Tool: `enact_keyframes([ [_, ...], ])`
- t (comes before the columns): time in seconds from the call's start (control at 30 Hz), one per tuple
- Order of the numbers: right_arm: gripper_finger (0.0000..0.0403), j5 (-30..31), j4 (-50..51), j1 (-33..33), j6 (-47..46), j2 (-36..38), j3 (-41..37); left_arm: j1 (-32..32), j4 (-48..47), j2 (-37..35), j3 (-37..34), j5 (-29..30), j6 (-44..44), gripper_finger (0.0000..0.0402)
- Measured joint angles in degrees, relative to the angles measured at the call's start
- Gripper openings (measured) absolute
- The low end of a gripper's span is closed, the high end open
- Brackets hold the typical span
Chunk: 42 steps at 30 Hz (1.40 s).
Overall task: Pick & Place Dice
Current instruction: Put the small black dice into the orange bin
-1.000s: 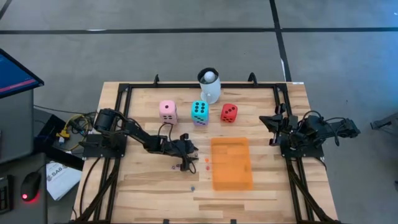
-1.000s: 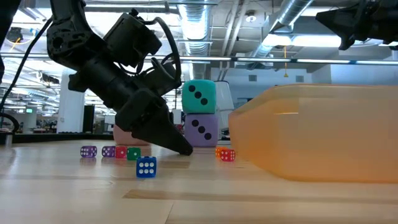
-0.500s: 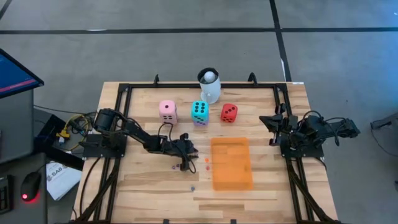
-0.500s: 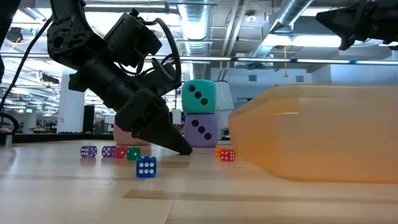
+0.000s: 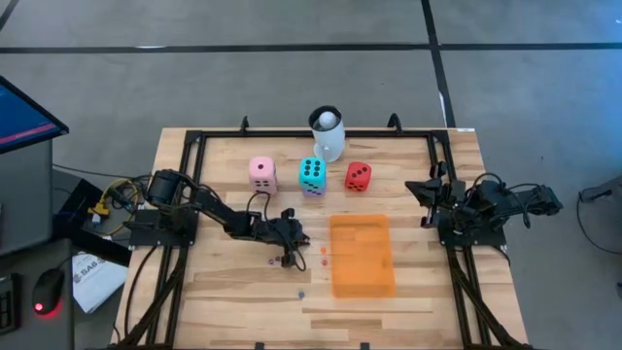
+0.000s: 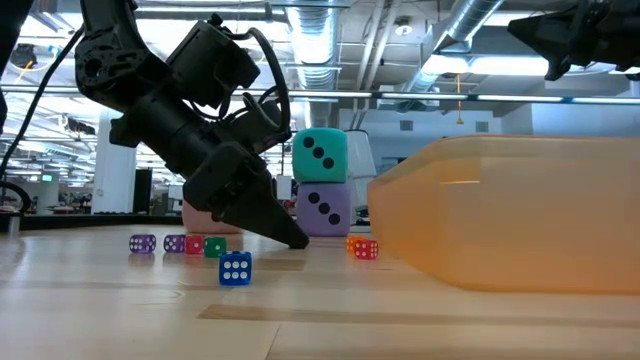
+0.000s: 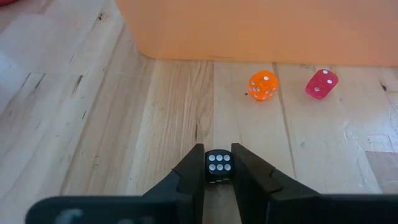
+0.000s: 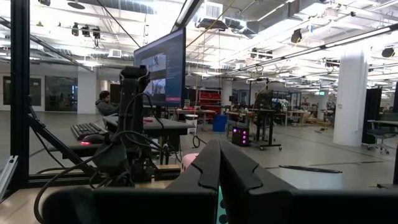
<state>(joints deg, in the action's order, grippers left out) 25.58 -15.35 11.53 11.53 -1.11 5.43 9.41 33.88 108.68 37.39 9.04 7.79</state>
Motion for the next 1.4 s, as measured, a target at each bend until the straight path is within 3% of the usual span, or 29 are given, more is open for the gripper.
enact_keyframes([
  [0.27, 0.0000, 0.0, 0.9, 0.0, -2.8, 0.0, 0.0, -0.6, 0.0, -1.8, -0.3, -0.3, -1.3, 0.0052],
  [0.63, 0.0000, -0.1, 1.6, 0.0, -3.0, 0.0, 0.0, -5.4, -6.1, -17.0, -0.7, 0.0, -7.5, 0.0053],
  [1.03, 0.0000, 0.5, 7.1, -0.2, -7.7, -0.3, 0.1, -9.2, -4.7, -32.9, -5.9, 0.1, -7.1, 0.0050],
  [1.17, 0.0000, 2.3, 14.6, -1.1, -9.5, -1.0, 1.8, -9.0, -4.0, -35.1, -7.3, 0.6, -7.0, 0.0050],
  [1.4, 0.0000, 3.0, 32.9, -2.6, -21.7, -4.2, 6.9, -9.0, -4.0, -35.3, -7.3, 0.9, -7.1, 0.0050],
])
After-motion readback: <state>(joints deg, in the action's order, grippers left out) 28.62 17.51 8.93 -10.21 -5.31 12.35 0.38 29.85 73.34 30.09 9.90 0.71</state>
